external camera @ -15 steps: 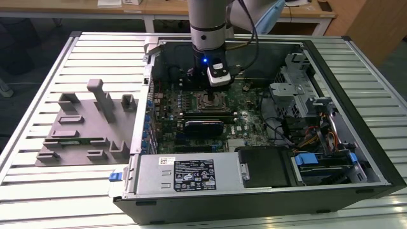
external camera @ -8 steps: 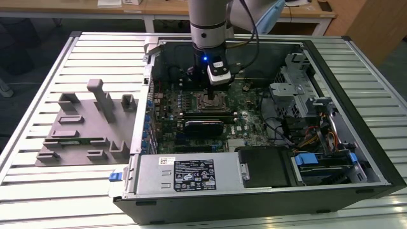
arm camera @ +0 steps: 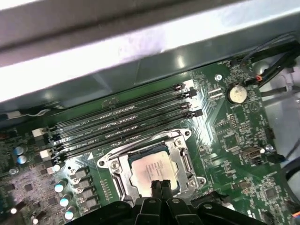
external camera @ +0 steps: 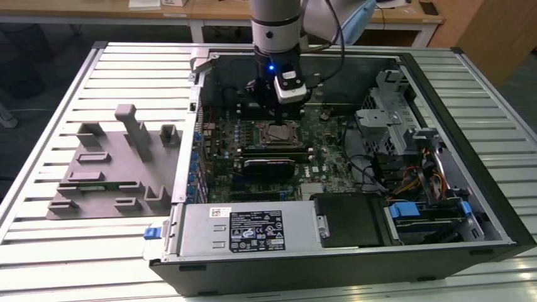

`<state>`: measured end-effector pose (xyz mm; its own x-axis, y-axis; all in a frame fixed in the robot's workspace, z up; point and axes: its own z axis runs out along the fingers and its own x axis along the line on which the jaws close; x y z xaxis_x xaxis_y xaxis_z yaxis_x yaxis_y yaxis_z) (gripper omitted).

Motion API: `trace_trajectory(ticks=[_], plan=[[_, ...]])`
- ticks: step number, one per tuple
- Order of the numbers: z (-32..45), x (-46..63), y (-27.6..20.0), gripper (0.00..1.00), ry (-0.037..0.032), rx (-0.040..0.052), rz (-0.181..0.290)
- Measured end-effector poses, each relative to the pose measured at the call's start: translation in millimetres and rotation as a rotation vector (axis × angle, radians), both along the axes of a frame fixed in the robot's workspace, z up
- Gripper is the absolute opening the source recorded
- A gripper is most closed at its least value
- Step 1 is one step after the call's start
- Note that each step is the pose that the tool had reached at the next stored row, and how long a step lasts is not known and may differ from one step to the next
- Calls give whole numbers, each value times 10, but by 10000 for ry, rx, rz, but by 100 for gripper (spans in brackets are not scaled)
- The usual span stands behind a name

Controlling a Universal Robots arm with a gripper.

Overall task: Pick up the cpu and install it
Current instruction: 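Install the first cpu locking lever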

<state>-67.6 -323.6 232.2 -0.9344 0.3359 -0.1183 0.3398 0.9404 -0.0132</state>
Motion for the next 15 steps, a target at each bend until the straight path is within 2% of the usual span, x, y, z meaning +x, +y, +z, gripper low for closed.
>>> trace_trajectory(ticks=[4,8,15], plan=[[66,0,0,11,0,0,1],[69,2,-1,11,-1,1,2],[60,37,-40,11,16,0,13]])
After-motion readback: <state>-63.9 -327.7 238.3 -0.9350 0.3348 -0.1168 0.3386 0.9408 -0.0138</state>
